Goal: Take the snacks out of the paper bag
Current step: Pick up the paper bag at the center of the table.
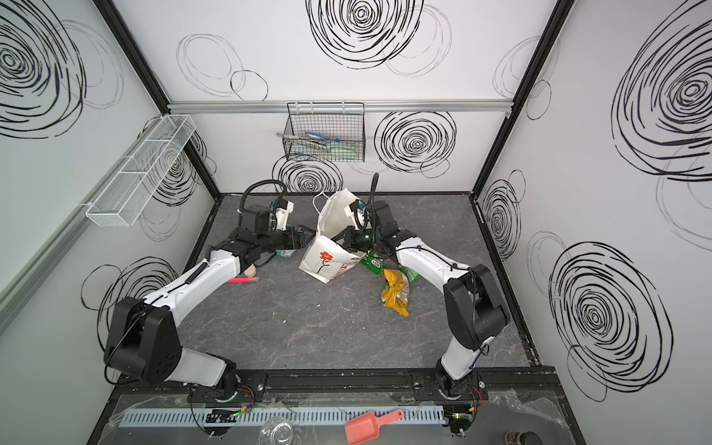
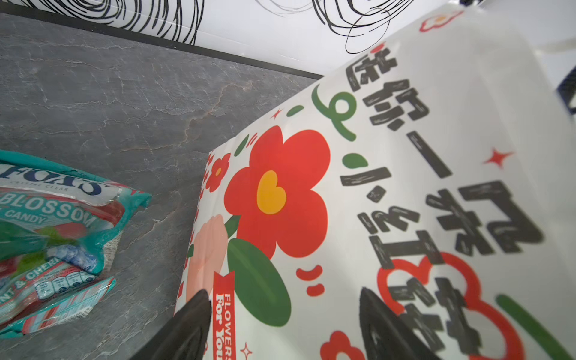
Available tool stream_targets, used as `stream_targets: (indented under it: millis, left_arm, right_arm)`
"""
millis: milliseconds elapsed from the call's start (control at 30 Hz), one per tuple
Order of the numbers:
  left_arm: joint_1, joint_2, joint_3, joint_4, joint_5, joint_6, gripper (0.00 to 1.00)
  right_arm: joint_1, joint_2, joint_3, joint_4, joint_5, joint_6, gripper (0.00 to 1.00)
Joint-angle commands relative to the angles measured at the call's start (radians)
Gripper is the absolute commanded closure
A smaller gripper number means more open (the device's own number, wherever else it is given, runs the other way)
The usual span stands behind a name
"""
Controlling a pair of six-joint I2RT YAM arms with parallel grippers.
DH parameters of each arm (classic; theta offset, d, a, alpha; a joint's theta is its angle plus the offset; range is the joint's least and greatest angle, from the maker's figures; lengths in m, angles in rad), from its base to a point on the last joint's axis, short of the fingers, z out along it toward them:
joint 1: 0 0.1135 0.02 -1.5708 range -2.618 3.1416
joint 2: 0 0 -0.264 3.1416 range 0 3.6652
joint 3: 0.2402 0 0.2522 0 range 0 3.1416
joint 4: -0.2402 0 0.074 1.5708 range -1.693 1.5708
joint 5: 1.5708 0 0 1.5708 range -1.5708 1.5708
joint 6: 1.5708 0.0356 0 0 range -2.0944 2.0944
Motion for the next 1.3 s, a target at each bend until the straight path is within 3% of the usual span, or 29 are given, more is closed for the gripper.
stream_targets:
  millis: [0,300,467,567,633,767,833,1000,1200,1267]
  left_arm:
    - [0.008,-0.030,-0.018,0.056,0.001,0.015,0.22]
    - [0.014,-0.041,-0.010,0.059,0.029,0.026,0.20]
    - [0.010,-0.061,0.075,0.033,0.070,0.007,0.19]
    - [-0.027,-0.075,0.196,-0.024,-0.008,0.015,0.16]
    - [-0.083,-0.060,0.303,-0.108,-0.135,0.048,0.15]
    - [-0.231,0.031,0.512,-0.301,-0.478,0.139,0.08]
    - [-0.274,0.092,0.589,-0.352,-0.570,0.184,0.00]
    - [-0.277,0.283,0.787,-0.471,-0.644,0.220,0.03]
    - [-0.251,0.493,1.006,-0.606,-0.558,0.284,0.00]
    - [-0.247,0.546,1.062,-0.663,-0.510,0.293,0.09]
  right_arm:
    - [-0.015,-0.058,0.033,-0.014,0.032,-0.020,1.00]
    - [-0.044,-0.128,0.035,0.017,0.049,-0.024,1.00]
    - [-0.037,-0.104,0.019,0.014,0.066,-0.044,1.00]
    - [-0.018,-0.076,0.016,-0.015,0.084,-0.068,1.00]
    - [-0.002,-0.068,0.014,-0.020,0.100,-0.080,1.00]
    - [0.023,-0.061,0.008,-0.009,0.114,-0.078,0.99]
    - [0.033,-0.057,0.009,-0.015,0.117,-0.080,0.97]
    - [0.049,-0.080,-0.017,-0.015,0.129,-0.074,0.93]
    - [0.051,-0.131,-0.055,-0.019,0.147,-0.074,0.88]
    - [0.049,-0.144,-0.062,-0.024,0.155,-0.074,0.85]
